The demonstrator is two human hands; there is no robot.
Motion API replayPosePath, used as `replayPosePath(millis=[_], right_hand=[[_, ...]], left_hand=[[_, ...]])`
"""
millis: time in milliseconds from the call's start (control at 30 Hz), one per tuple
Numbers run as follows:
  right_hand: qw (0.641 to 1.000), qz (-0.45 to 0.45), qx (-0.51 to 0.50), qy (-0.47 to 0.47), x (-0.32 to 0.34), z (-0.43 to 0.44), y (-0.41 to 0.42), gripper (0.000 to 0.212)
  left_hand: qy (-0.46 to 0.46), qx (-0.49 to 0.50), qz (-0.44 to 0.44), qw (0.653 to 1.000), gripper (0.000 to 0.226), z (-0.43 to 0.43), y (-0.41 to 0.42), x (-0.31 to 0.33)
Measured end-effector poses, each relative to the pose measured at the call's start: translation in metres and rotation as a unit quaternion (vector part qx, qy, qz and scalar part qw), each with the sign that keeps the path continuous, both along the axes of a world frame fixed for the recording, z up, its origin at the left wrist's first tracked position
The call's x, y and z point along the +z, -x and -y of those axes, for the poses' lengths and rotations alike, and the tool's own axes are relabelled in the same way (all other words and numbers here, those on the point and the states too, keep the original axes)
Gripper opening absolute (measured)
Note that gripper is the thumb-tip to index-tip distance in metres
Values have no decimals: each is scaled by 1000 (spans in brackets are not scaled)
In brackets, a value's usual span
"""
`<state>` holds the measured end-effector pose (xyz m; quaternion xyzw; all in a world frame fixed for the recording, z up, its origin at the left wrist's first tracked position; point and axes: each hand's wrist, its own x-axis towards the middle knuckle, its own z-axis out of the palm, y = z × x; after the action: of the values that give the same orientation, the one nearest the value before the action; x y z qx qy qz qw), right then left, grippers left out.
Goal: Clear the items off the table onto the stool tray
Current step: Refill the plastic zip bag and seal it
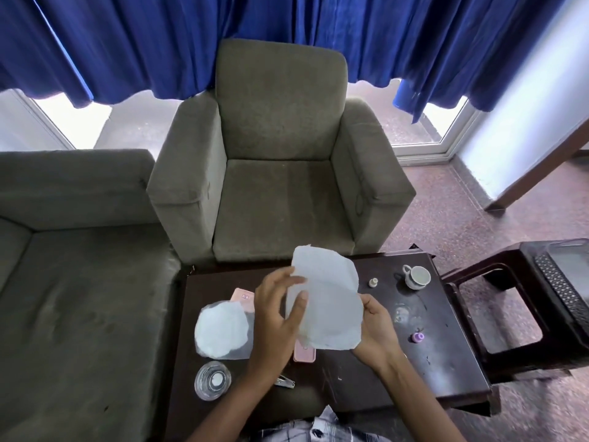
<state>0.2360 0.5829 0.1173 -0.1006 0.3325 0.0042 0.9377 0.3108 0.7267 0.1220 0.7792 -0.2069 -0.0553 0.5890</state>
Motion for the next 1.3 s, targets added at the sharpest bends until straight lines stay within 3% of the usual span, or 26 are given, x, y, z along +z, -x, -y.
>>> replayPosePath(millis=[100,200,300,400,467,567,667,800,933,1000,1067,1167,1267,1300], right_hand=[[999,17,35,2,1,-1,0,18],[998,47,30,-15,-3,0,-1,29],[998,51,31,-10,-4,1,-6,33],[998,35,48,36,-3,1,-10,22],[991,-3,40,125,-7,5,-14,23],[949,-62,14,308,-10,9,-16,29],[915,-34,13,402,-3,12,-15,34],[888,-15,73,454,3,9,-14,39],[865,-15,171,471,13,6,-13,24],[855,-12,204,476,18,3,-12,33],[821,-28,222,525,20,-3,-13,40],[805,-32,185,563,14,-15,-15,23],[817,-43,127,561,6,-24,-15,2],[823,-49,108,555,5,-24,-14,7]], left_hand=[[36,18,-220,975,50,1,-11,3],[111,-40,-466,877,50,-1,-23,0],[152,-99,-575,797,29,-3,-26,-5],[145,-96,-605,777,17,0,-22,-8],[156,-90,-598,781,14,2,-21,-9],[173,-73,-566,803,20,1,-21,-7],[153,-43,-523,838,25,0,-20,-6],[123,-20,-449,885,32,0,-23,-7],[109,-4,-402,909,39,2,-22,-7],[91,2,-378,921,44,2,-20,-7],[84,13,-344,935,50,3,-17,-8],[75,29,-291,953,59,6,-12,-9],[60,46,-273,959,70,7,-11,-8],[59,55,-275,958,75,6,-11,-7]])
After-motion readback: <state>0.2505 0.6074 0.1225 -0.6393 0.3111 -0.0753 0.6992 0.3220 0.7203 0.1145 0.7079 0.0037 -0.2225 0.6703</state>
